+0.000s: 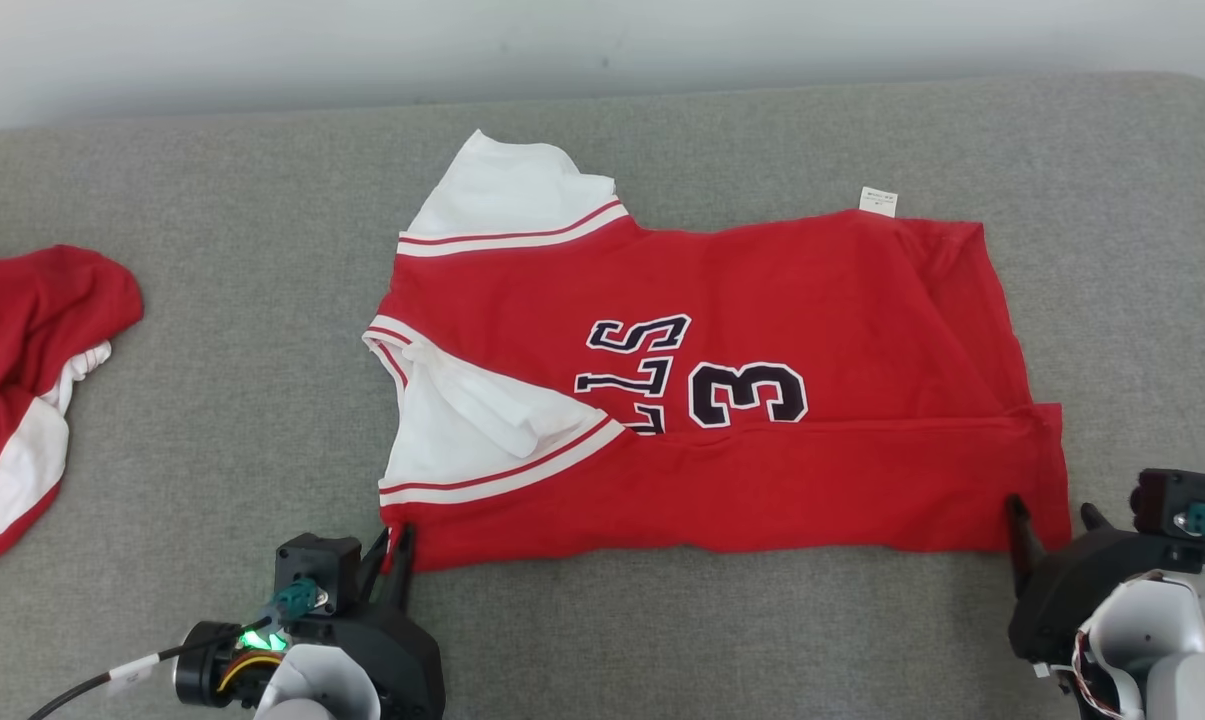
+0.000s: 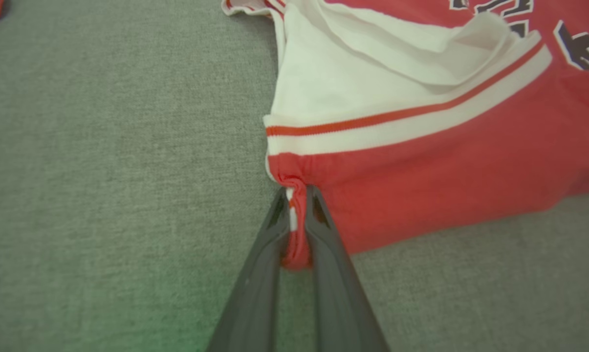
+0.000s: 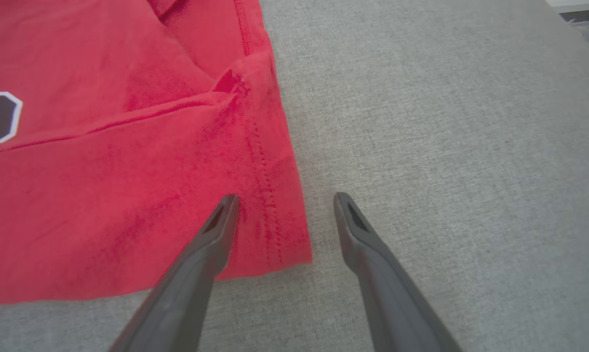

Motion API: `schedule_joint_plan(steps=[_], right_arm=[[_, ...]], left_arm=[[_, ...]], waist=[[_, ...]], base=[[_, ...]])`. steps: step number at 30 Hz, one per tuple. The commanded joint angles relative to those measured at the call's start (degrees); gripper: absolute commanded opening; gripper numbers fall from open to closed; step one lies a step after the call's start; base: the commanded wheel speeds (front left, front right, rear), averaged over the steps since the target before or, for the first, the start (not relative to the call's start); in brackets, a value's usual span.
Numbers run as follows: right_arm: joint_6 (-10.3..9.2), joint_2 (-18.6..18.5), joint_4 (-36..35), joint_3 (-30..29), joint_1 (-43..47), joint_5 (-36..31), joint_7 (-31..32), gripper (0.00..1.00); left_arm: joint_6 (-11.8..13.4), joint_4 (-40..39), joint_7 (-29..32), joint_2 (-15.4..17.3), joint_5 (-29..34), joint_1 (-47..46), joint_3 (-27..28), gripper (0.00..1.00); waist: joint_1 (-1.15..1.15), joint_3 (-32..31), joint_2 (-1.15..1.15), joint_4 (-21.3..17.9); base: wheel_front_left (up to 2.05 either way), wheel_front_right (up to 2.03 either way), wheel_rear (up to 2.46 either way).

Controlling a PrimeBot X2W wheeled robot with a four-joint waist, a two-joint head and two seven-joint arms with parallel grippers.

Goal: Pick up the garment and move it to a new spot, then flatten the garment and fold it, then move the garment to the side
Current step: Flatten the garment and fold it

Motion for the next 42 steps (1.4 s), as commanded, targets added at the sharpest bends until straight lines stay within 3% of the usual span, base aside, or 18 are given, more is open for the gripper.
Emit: schedule_joint_plan(steps=[1, 7, 8, 10, 11, 21, 30, 35, 38, 39, 40, 41, 42], right_arm=[[-0.12, 0.0, 1.6, 0.5, -1.2, 0.4, 0.4, 1.00], [-0.12, -0.2, 5.4, 0.7, -3.0, 0.5, 1.3, 1.00], [-0.12, -0.2, 5.7, 0.7, -3.2, 0.6, 1.3, 0.74], [-0.12, -0.2, 6.1, 1.0, -3.7, 0.8, 1.1, 0.07], [-0.12, -0.3, 6.2, 1.2, -3.8, 1.0, 0.9, 0.00], [-0.12, -0.9, 1.2, 0.1, 0.7, 3.7, 1.9, 0.00], [-0.12, -0.7, -5.9, -1.3, 7.8, 6.3, 5.3, 0.00], [-0.15, -0.4, -6.7, -2.9, 10.0, 5.7, 6.4, 0.00], [-0.15, -0.2, -6.3, -3.1, 10.4, 5.4, 6.2, 0.00], [-0.15, -0.1, -6.0, -2.9, 10.6, 5.5, 6.4, 0.09], [-0.15, 0.0, -5.7, -2.8, 10.7, 5.7, 6.6, 1.00], [-0.15, 0.0, -5.5, -2.9, 10.8, 6.0, 6.9, 1.00], [-0.12, 0.1, -5.4, -2.8, 10.9, 6.1, 7.1, 1.00]], left_arm=[[0.0, 1.1, 0.4, 0.2, -0.1, -0.2, -0.2, 0.00], [-0.3, 1.6, -0.1, 0.5, 0.6, -0.8, -1.0, 0.00], [-0.3, 1.6, -0.1, 0.5, 0.7, -0.9, -1.1, 0.00], [-0.5, 1.8, 0.0, 0.6, 0.8, -1.1, -1.3, 0.00], [-0.7, 1.9, 0.1, 0.7, 0.7, -1.0, -1.4, 0.00], [-1.8, -1.5, 2.3, 2.6, -1.3, 3.2, -1.9, 0.00], [2.0, -14.3, 6.0, 8.3, -2.8, 11.6, -0.5, 0.00], [4.9, -21.3, 8.4, 10.2, -2.9, 16.2, -0.6, 0.00], [5.2, -22.9, 9.4, 10.5, -3.4, 18.0, -1.2, 0.00], [5.4, -23.2, 9.7, 10.5, -3.2, 18.2, -1.4, 0.00], [5.1, -23.5, 9.9, 10.4, -3.1, 18.4, -1.8, 0.42], [5.3, -23.5, 10.1, 10.2, -3.3, 18.6, -2.0, 0.99], [5.6, -23.6, 10.2, 10.1, -3.2, 18.7, -2.1, 1.00]], waist=[[0.01, 0.3, 0.00, 0.1], [0.01, 0.8, 0.00, 0.5], [0.01, 0.9, 0.00, 0.5], [0.01, 0.9, 0.00, 0.5], [0.01, 0.9, 0.00, 0.5], [0.01, -1.1, 0.00, 0.8], [0.01, -3.2, 0.00, 0.1], [0.01, -3.8, 0.00, 0.1], [0.01, -4.0, 0.00, 0.3], [0.01, -4.1, 0.00, 0.3], [0.01, -4.2, 0.00, 0.3], [0.01, -4.3, 0.00, 0.4], [0.01, -4.4, 0.00, 0.4]], base=[[0.00, 0.00, 0.00], [0.00, 0.00, 0.00], [0.00, 0.00, 0.00], [0.00, 0.00, 0.00], [0.00, 0.00, 0.00], [0.00, 0.00, 0.00], [0.00, 0.00, 0.00], [0.00, 0.00, 0.00], [0.00, 0.00, 0.00], [0.00, 0.00, 0.00], [0.00, 0.00, 0.00], [0.00, 0.00, 0.00], [0.00, 0.00, 0.00]])
